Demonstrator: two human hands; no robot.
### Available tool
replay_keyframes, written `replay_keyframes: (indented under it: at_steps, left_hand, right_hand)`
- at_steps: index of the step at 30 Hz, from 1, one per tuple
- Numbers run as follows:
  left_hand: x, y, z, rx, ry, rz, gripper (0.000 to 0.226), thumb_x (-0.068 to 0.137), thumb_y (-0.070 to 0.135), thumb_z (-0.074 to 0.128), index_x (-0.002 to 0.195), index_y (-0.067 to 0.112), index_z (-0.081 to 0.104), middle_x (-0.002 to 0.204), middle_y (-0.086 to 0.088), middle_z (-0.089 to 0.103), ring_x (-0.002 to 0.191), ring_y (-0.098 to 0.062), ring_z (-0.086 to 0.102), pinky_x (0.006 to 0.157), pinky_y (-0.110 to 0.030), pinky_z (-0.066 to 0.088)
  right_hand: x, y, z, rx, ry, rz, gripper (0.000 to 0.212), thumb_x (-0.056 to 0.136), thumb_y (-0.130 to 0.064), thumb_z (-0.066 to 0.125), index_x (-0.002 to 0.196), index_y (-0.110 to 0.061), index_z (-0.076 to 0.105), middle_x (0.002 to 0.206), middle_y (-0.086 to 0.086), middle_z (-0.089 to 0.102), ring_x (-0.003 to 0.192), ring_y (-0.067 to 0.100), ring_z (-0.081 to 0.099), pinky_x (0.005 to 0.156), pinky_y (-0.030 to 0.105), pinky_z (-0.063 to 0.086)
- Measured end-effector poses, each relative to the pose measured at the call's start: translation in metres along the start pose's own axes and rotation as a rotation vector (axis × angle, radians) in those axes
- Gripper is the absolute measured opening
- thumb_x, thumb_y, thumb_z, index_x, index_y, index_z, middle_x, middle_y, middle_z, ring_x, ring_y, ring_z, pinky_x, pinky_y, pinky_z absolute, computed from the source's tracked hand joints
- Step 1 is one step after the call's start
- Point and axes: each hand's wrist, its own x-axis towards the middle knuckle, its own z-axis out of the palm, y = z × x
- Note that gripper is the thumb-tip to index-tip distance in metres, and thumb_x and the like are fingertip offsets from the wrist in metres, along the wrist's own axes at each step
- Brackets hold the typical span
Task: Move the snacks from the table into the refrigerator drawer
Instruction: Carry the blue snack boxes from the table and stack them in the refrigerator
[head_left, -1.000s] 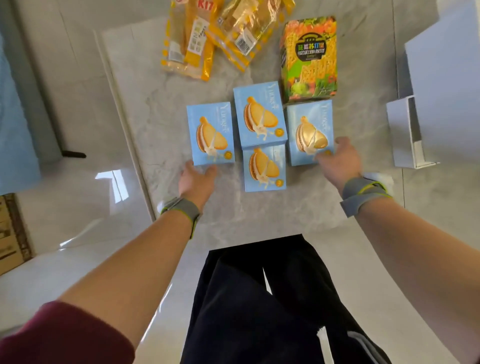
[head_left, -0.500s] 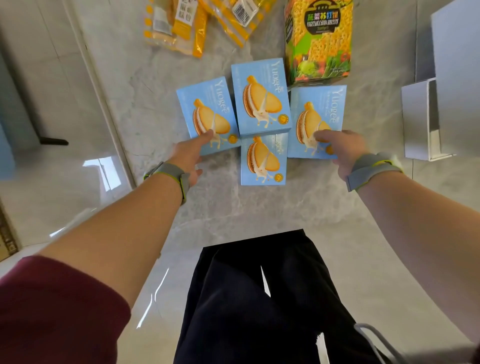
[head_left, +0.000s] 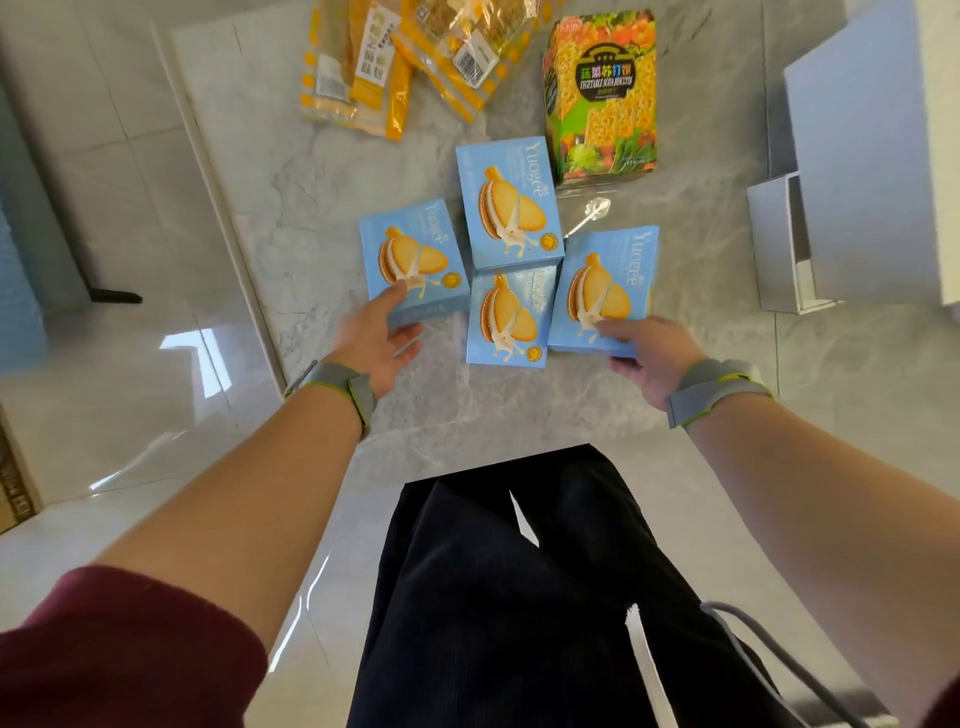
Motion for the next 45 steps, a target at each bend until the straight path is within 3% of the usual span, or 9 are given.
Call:
replay_keyframes:
  at_steps: [8,11,15,23,26,29,34,37,45]
  left_hand:
    - [-0.109,-0.022,-0.019,-0.148,0.0,-0.045,0.015,0.095,0.028,0.073,0.104,0.02,0.064,0.103,-0.009,0.063,0.092,-0.021,0.065,0.09,-0.036,0.056]
    - [-0.168,-0.021,-0.03,-0.235,-0.041,-0.006,0.02,0.094,0.028,0.074,0.111,0.019,0.066,0.111,-0.01,0.063,0.101,-0.022,0.066,0.092,-0.036,0.056]
    - [-0.186,-0.033,-0.032,-0.317,-0.042,-0.04,0.036,0.093,0.029,0.075,0.125,0.017,0.064,0.116,-0.01,0.063,0.108,-0.024,0.065,0.1,-0.038,0.055]
    - [-0.311,0.016,-0.001,-0.392,-0.177,0.182,0.019,0.094,0.025,0.073,0.109,0.015,0.065,0.094,-0.006,0.063,0.084,-0.019,0.061,0.095,-0.035,0.051]
    - [-0.347,0.027,0.008,-0.462,-0.214,0.275,0.027,0.092,0.024,0.076,0.114,0.012,0.067,0.097,-0.007,0.064,0.088,-0.021,0.062,0.096,-0.036,0.053]
    - [-0.39,0.029,0.021,-0.564,-0.25,0.375,0.024,0.091,0.023,0.078,0.111,0.013,0.069,0.103,-0.008,0.068,0.097,-0.023,0.064,0.104,-0.039,0.053]
    - [-0.449,0.02,0.041,-0.637,-0.294,0.516,0.02,0.093,0.02,0.076,0.111,0.011,0.07,0.1,-0.009,0.075,0.095,-0.024,0.067,0.087,-0.036,0.056]
    - [-0.481,0.009,0.051,-0.664,-0.292,0.607,0.025,0.092,0.018,0.076,0.115,0.011,0.07,0.097,-0.01,0.078,0.095,-0.025,0.069,0.088,-0.037,0.057]
    - [-0.543,-0.037,0.057,-0.76,-0.275,0.782,0.038,0.094,0.016,0.073,0.13,0.007,0.066,0.124,-0.016,0.074,0.114,-0.03,0.07,0.097,-0.042,0.057]
  right_hand:
    - [-0.125,-0.005,-0.005,0.085,-0.039,0.065,0.017,0.089,-0.009,0.077,0.101,-0.012,0.065,0.093,0.007,0.06,0.093,0.021,0.059,0.102,0.039,0.052]
    - [-0.189,-0.021,-0.011,0.077,-0.072,-0.019,0.01,0.092,-0.012,0.073,0.096,-0.015,0.064,0.091,0.006,0.062,0.086,0.019,0.06,0.099,0.038,0.052]
    - [-0.21,-0.028,-0.014,0.039,-0.109,-0.033,0.023,0.088,-0.014,0.076,0.11,-0.013,0.067,0.102,0.01,0.067,0.09,0.022,0.064,0.09,0.036,0.056]
    - [-0.32,-0.099,-0.041,0.206,-0.267,-0.248,0.019,0.089,-0.014,0.076,0.106,-0.015,0.068,0.106,0.01,0.063,0.093,0.024,0.06,0.095,0.038,0.055]
    - [-0.348,-0.116,-0.046,0.263,-0.349,-0.24,0.018,0.091,-0.015,0.073,0.108,-0.016,0.068,0.104,0.009,0.061,0.085,0.023,0.061,0.081,0.033,0.056]
    - [-0.378,-0.139,-0.06,0.28,-0.424,-0.279,0.019,0.091,-0.014,0.072,0.11,-0.015,0.068,0.103,0.009,0.063,0.087,0.023,0.062,0.085,0.034,0.054]
    - [-0.419,-0.167,-0.09,0.325,-0.559,-0.408,0.013,0.091,-0.014,0.071,0.104,-0.015,0.069,0.093,0.005,0.066,0.08,0.02,0.062,0.077,0.03,0.053]
    - [-0.44,-0.173,-0.113,0.341,-0.648,-0.477,0.012,0.092,-0.014,0.07,0.104,-0.014,0.069,0.09,0.005,0.069,0.081,0.02,0.064,0.076,0.03,0.053]
    - [-0.473,-0.166,-0.149,0.356,-0.846,-0.53,0.018,0.091,-0.019,0.072,0.108,-0.013,0.071,0.092,0.006,0.071,0.083,0.02,0.065,0.079,0.031,0.053]
